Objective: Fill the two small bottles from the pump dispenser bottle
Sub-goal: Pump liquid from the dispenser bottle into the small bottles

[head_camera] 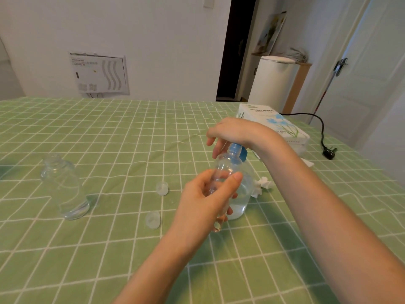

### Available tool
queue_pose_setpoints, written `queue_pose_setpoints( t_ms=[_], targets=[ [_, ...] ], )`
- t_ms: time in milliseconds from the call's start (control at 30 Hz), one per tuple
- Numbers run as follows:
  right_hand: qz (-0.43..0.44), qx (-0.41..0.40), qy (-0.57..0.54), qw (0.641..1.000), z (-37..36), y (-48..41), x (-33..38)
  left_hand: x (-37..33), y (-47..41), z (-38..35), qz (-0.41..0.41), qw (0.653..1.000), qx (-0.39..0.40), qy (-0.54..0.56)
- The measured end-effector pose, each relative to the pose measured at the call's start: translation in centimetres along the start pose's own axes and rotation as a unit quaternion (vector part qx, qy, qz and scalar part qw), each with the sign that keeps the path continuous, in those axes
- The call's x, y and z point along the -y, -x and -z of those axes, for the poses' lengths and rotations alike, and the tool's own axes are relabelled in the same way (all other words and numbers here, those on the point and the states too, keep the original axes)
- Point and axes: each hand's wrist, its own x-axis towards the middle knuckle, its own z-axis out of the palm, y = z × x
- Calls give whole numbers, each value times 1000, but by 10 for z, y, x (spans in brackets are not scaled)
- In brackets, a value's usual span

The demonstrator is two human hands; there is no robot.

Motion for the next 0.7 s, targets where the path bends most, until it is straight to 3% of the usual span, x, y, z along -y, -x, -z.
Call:
queue_pose_setpoints(
  t_ms=[233,700],
  targets=[
    [27,-52,23,998,12,2,6,-3,-2,0,-17,1000,4,-7],
    [2,4,-6,1000,-1,-1,0,0,-1,0,-3,1000,-6,0]
  ],
)
